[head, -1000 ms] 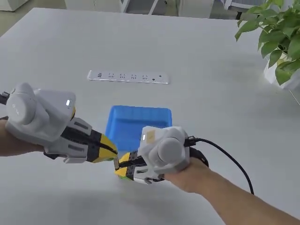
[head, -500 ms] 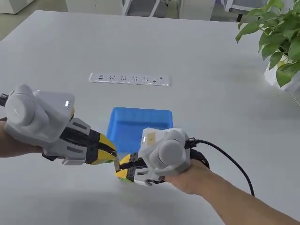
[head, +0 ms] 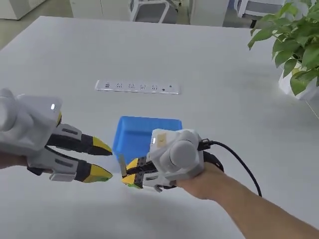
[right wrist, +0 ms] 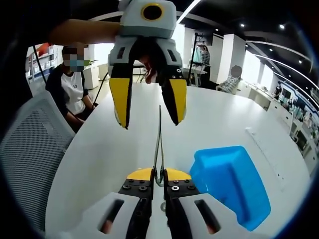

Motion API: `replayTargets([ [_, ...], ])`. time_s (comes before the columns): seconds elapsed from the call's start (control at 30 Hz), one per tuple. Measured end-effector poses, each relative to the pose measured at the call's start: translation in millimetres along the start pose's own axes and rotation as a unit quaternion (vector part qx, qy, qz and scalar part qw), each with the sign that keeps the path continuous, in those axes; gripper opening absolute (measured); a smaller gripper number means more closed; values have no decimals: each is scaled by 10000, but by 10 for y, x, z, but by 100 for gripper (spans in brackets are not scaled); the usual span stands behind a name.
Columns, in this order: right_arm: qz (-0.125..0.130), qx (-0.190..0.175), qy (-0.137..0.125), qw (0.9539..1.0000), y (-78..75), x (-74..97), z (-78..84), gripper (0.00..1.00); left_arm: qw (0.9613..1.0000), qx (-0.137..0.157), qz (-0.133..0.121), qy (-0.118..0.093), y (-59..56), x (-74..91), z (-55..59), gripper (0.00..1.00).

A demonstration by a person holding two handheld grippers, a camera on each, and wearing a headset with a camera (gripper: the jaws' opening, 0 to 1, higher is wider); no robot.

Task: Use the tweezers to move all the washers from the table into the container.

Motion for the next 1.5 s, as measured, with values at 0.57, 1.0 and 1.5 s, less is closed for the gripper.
replayTargets([
  [0.57, 96, 101, -143, 9998, -266, 143, -174, 8, 9974, 490, -332, -405, -56, 92, -17, 56],
  [1.0, 226, 241, -235, 9992, -666, 182, -217, 8, 9939, 751, -534, -612, -68, 113, -25, 76],
  [1.5, -8, 279, -203, 9994, -885, 13, -47, 9, 9908, 887, -700, -745, -83, 128, -46, 90],
])
Point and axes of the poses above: the centre of the closed fingertips' face, and the gripper's own axes: x roughly backward along the fingers, y roughly to its left, z roughly out of its underside, the point moved 8 cm from there along x, roughly backward along the fingers, and after that the axes turned 7 degrees about z, right-handed, at the moved point
